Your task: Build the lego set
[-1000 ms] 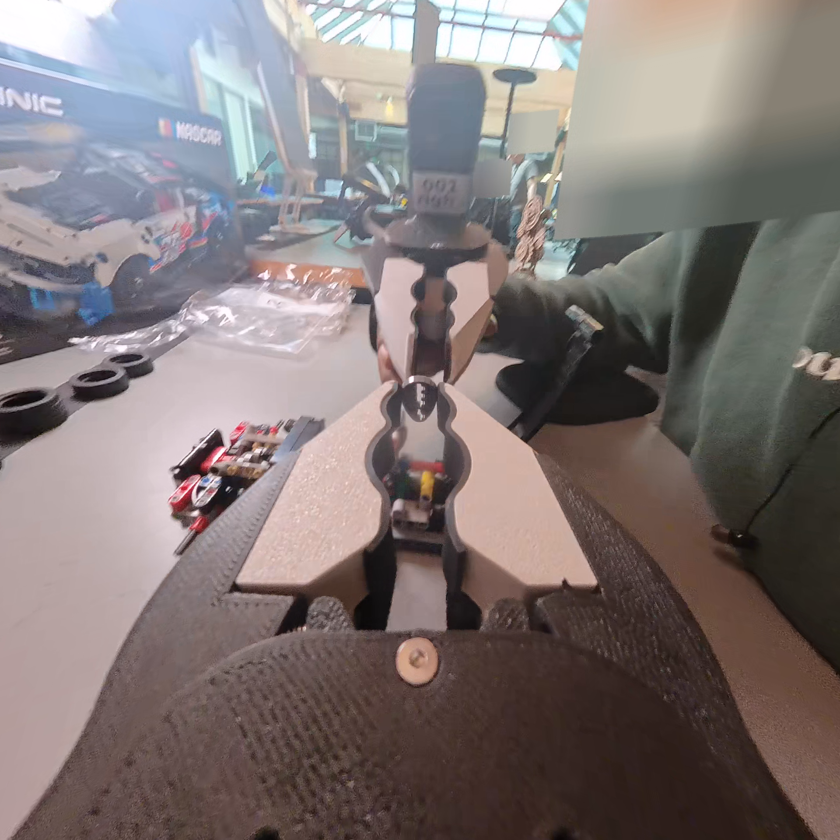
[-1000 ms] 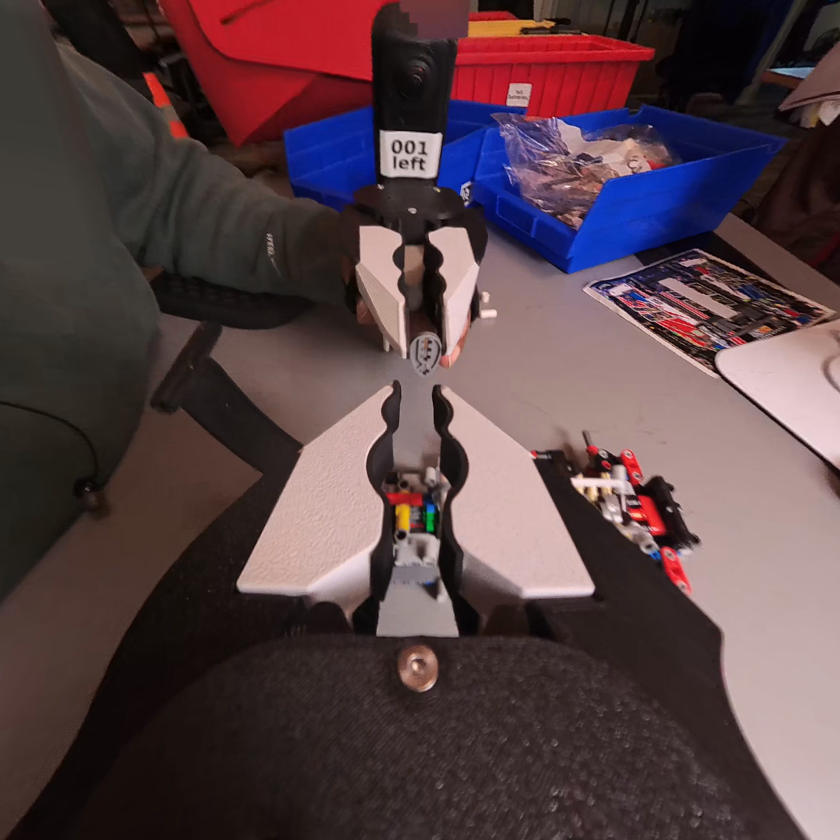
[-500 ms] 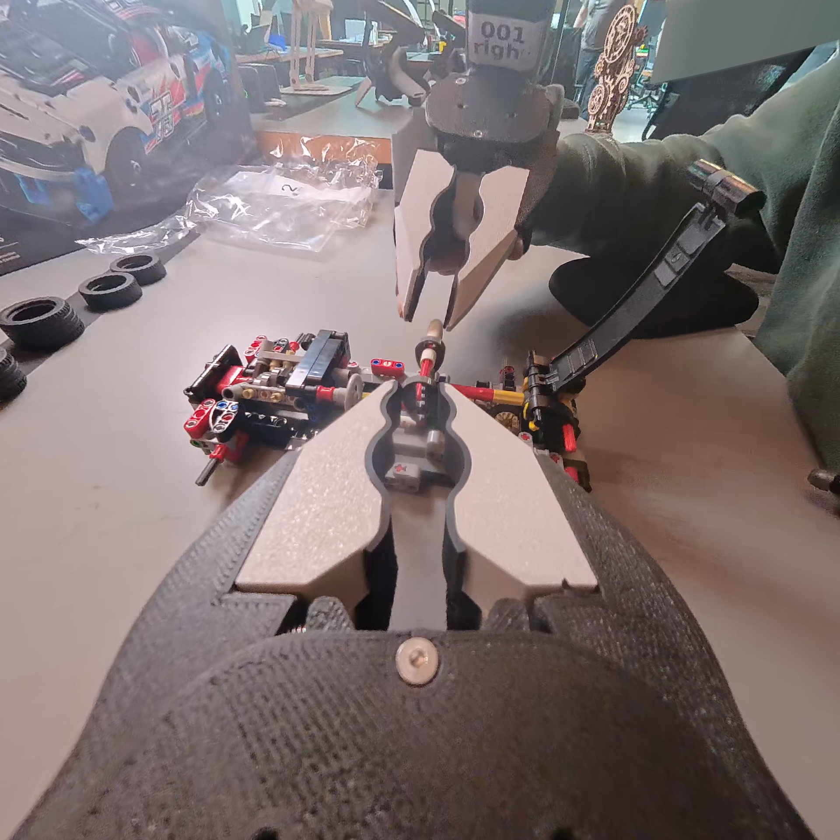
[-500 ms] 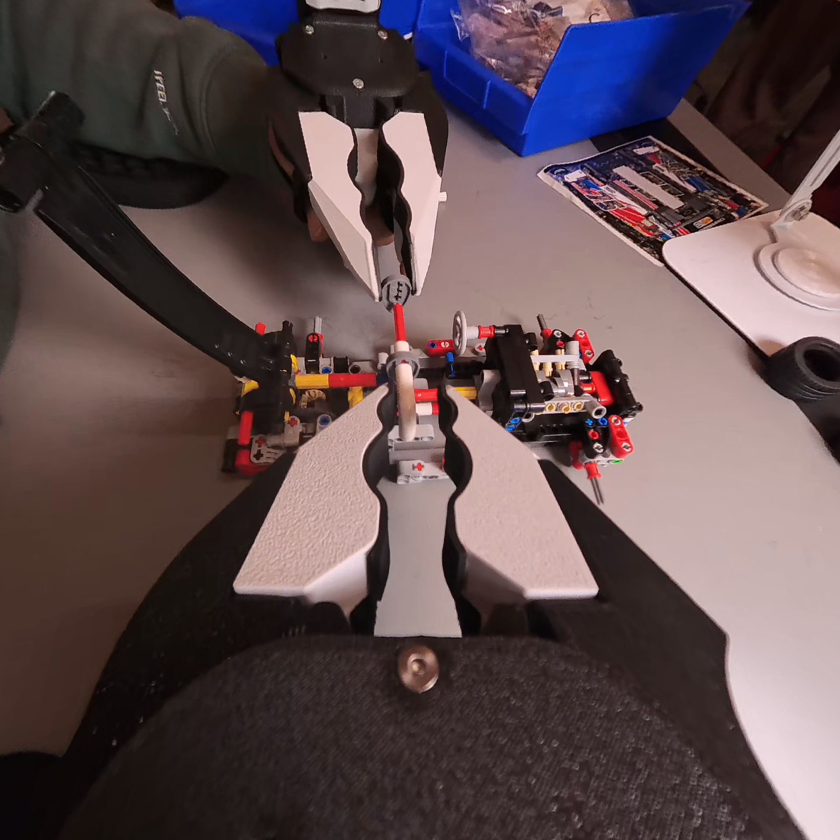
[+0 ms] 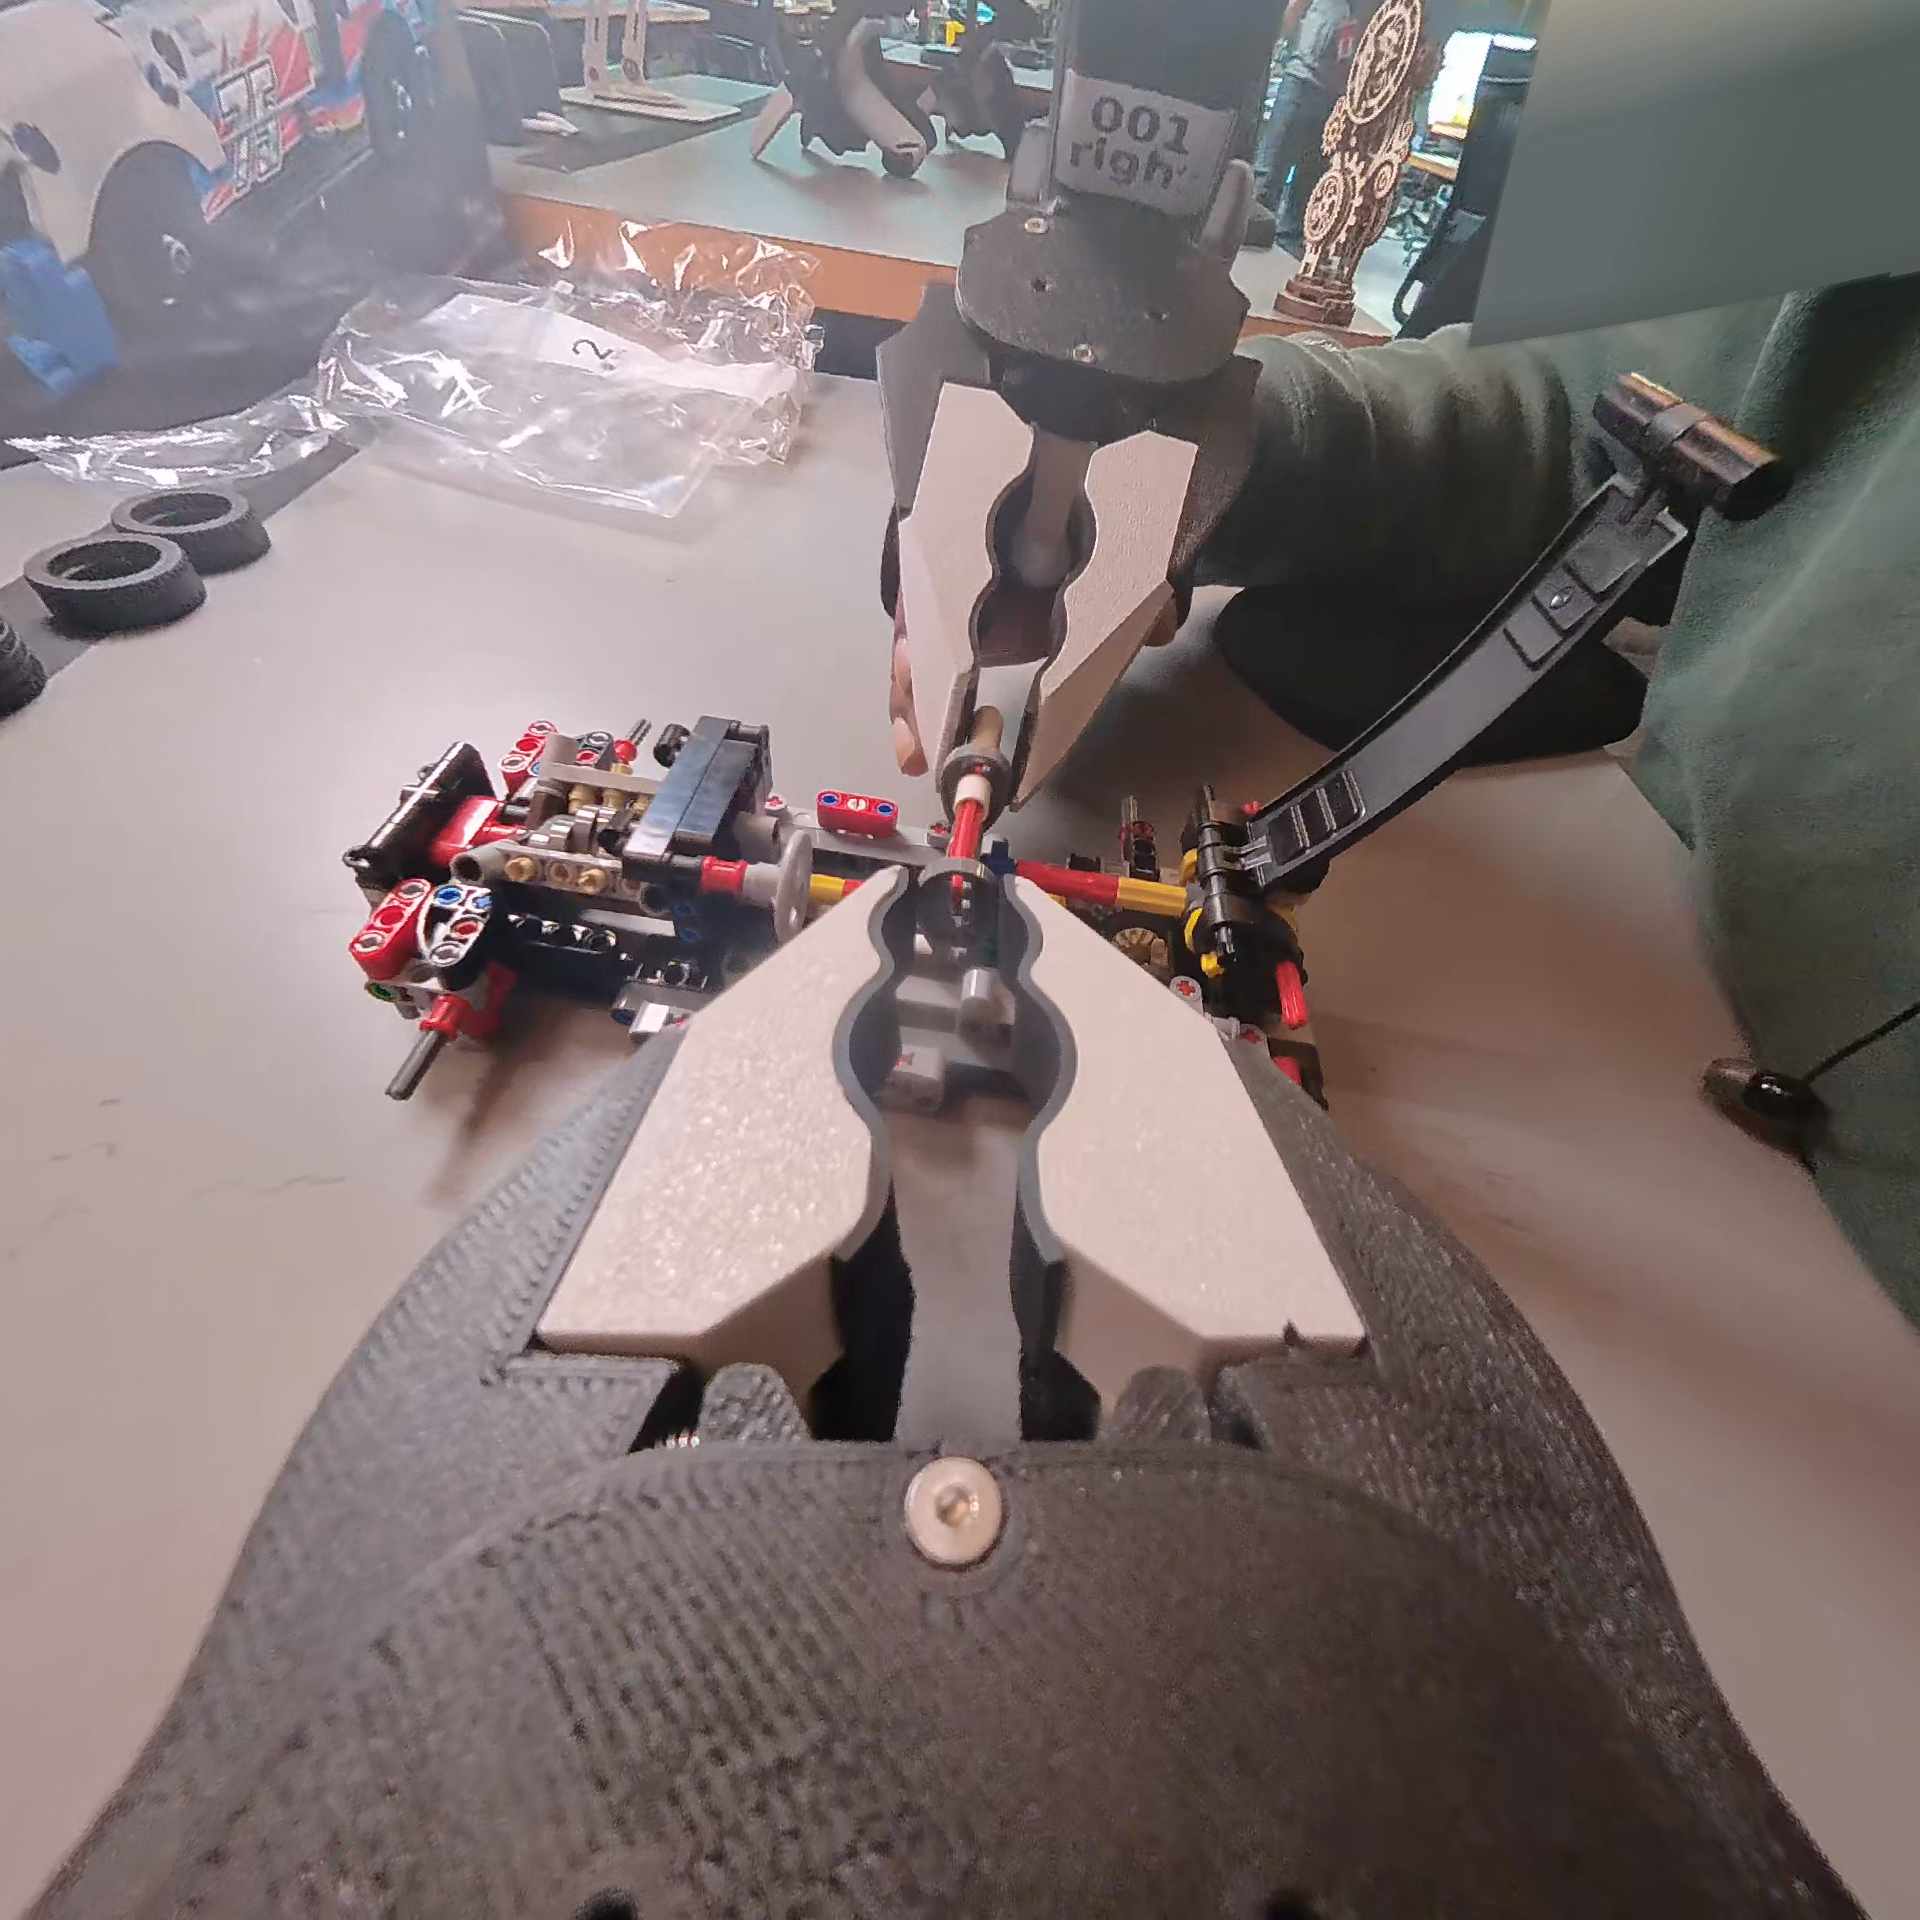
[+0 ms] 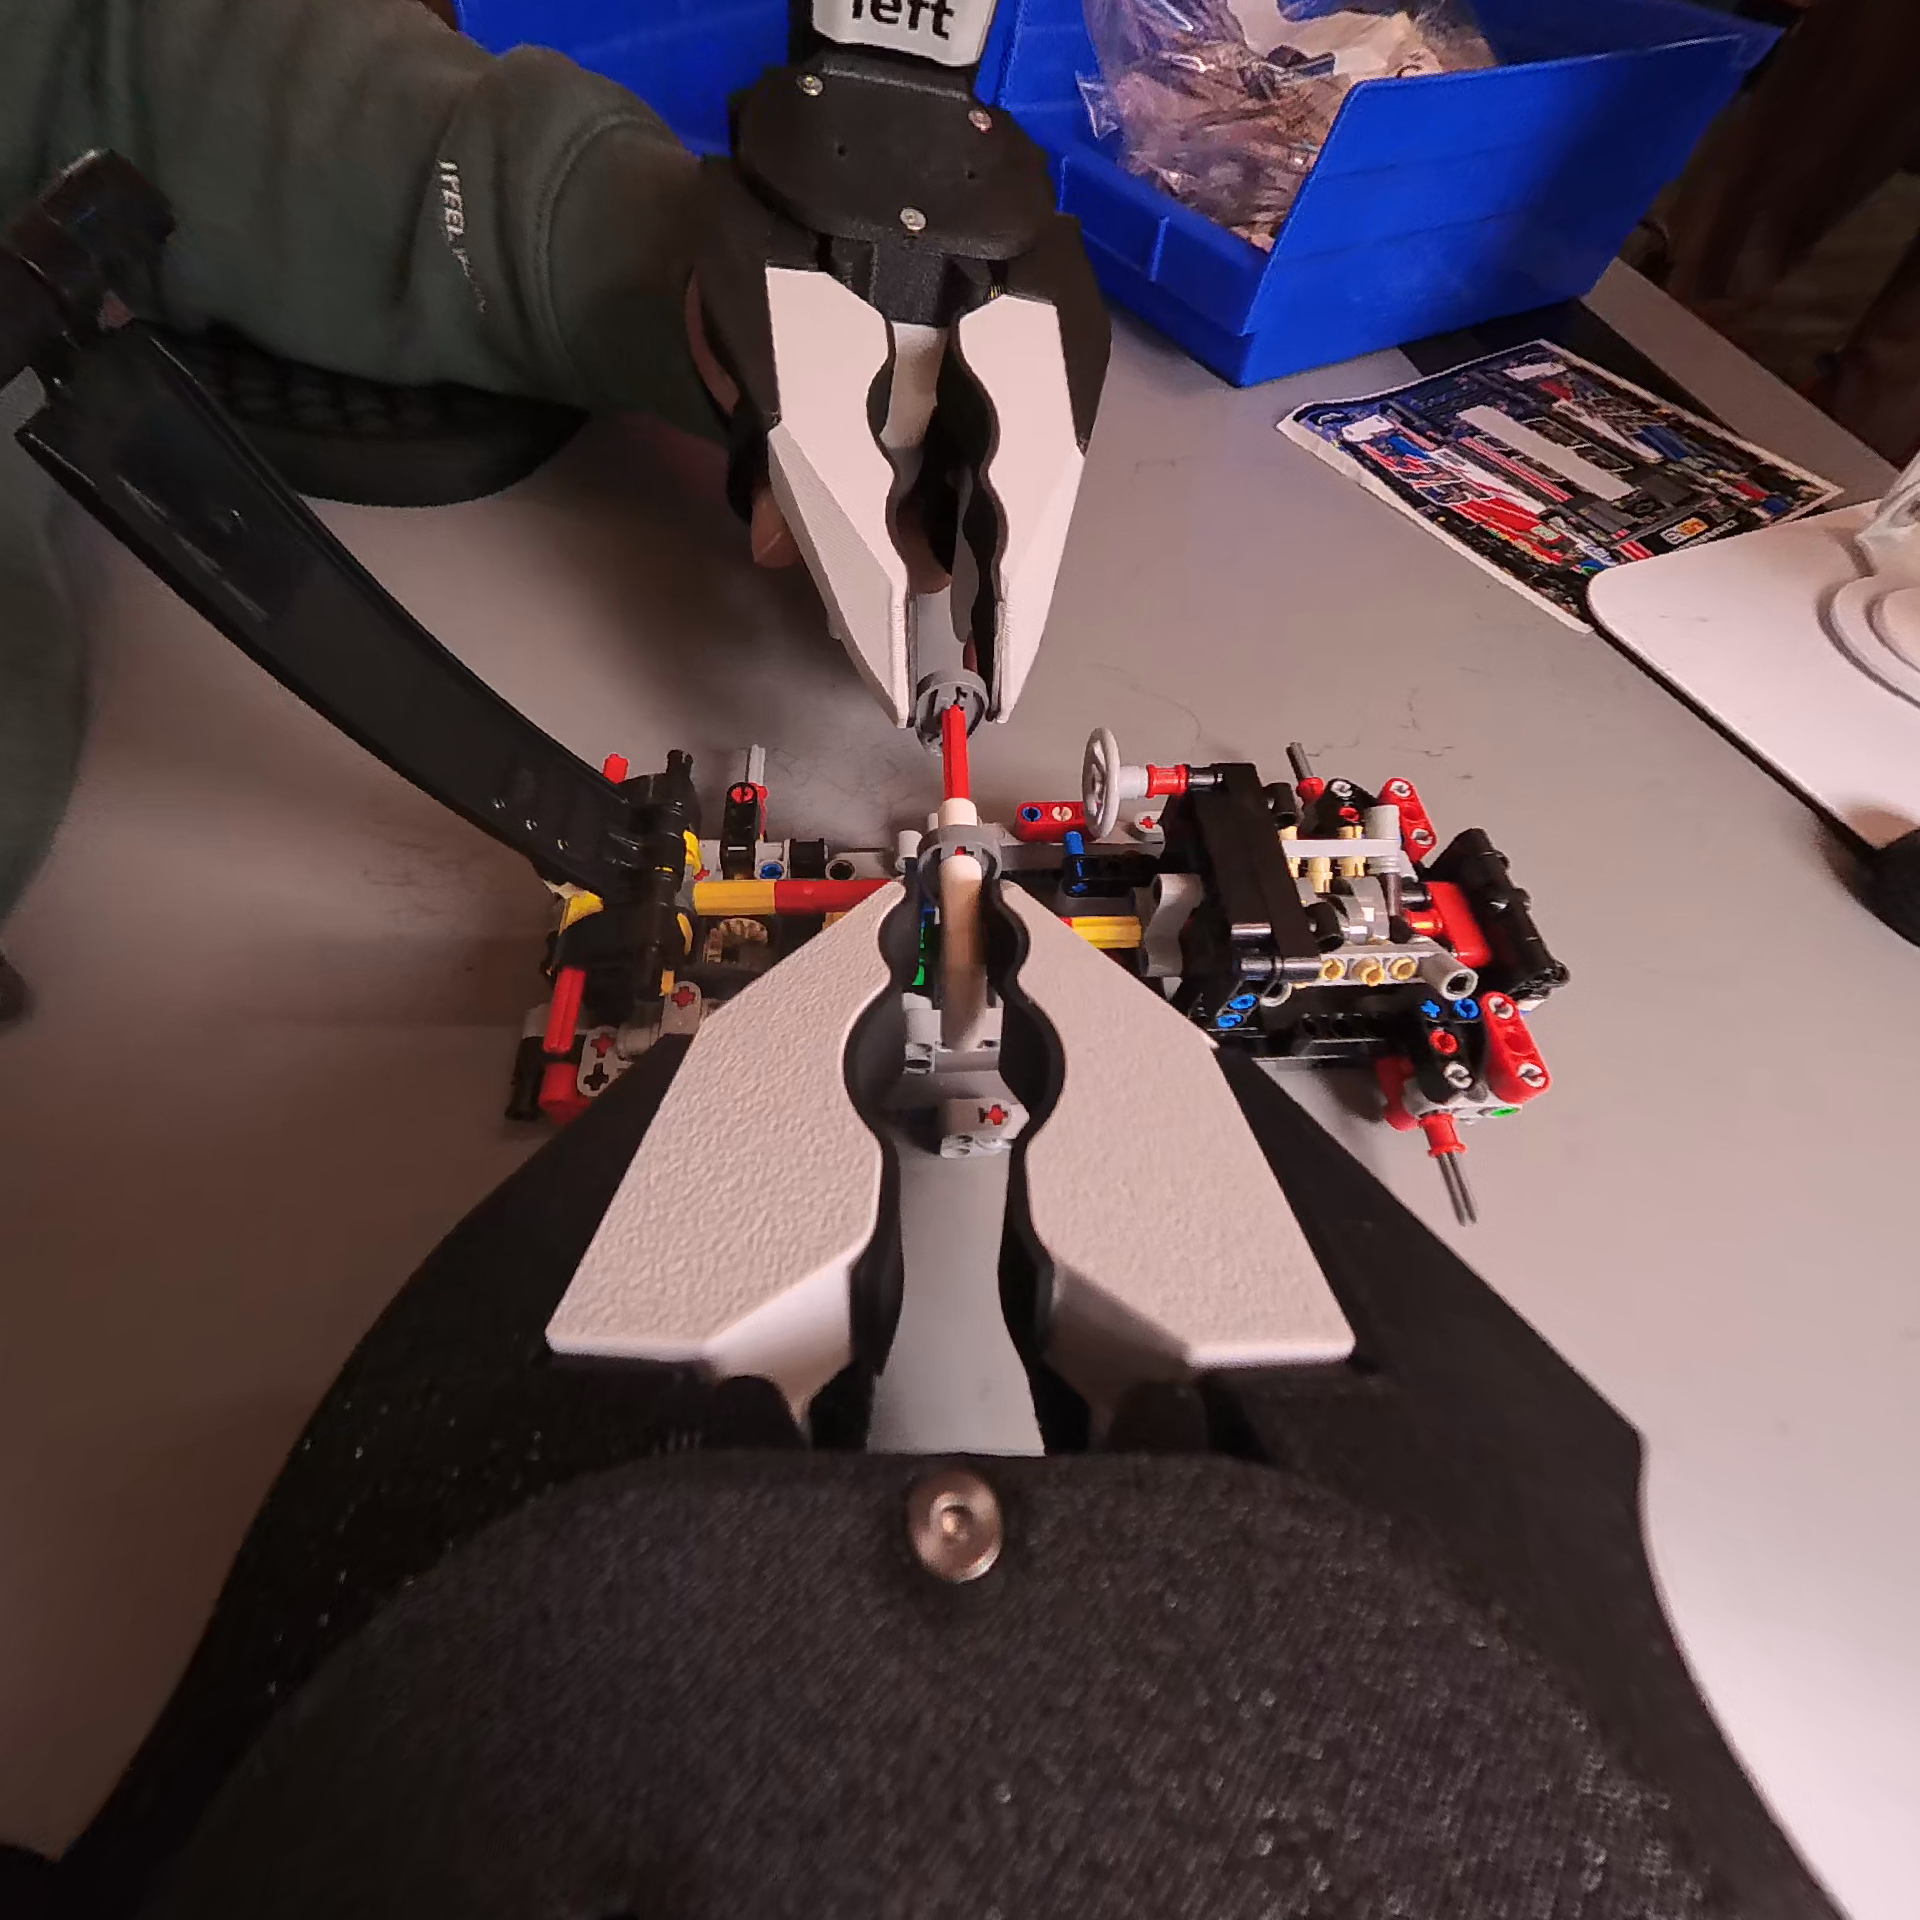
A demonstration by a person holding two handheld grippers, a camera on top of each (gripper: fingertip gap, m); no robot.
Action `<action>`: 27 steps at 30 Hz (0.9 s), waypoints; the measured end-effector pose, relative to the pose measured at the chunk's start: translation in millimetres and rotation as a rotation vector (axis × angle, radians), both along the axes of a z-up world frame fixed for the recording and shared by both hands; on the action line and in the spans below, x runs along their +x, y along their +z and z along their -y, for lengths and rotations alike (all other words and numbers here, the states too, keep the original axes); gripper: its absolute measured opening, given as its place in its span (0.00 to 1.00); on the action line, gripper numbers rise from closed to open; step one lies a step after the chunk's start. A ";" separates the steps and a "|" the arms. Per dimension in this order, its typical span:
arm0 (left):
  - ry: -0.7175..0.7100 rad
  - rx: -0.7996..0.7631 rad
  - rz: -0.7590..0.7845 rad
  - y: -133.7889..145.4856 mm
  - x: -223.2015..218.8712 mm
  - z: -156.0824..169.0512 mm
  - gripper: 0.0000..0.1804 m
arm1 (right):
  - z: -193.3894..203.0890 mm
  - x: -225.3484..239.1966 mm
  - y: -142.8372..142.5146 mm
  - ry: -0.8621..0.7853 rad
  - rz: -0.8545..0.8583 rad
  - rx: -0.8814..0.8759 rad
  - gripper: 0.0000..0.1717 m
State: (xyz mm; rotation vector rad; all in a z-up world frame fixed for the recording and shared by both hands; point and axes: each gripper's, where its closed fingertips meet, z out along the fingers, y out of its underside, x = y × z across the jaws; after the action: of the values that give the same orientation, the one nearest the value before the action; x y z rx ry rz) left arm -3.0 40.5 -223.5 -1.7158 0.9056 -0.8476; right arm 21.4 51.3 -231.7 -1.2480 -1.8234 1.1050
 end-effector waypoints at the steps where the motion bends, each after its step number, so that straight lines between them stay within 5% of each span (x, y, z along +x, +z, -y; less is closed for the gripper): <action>1: -0.003 -0.010 0.002 -0.6 0.0 -0.4 0.07 | 0.1 0.0 0.0 -0.001 -0.004 -0.002 0.04; 21: -0.073 -0.010 0.005 0.1 0.8 0.8 0.07 | -4.6 14.3 0.5 -0.011 -0.028 -0.007 0.09; 27: -0.081 -0.009 0.006 0.2 1.8 1.0 0.07 | -7.6 23.8 -7.8 -0.045 -0.024 -0.004 0.03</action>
State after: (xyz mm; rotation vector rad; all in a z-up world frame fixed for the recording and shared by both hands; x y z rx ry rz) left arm -1.2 39.5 -223.2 -1.6924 0.9744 -0.9111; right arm 45.2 59.0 -239.5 -1.2666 -1.7674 1.0956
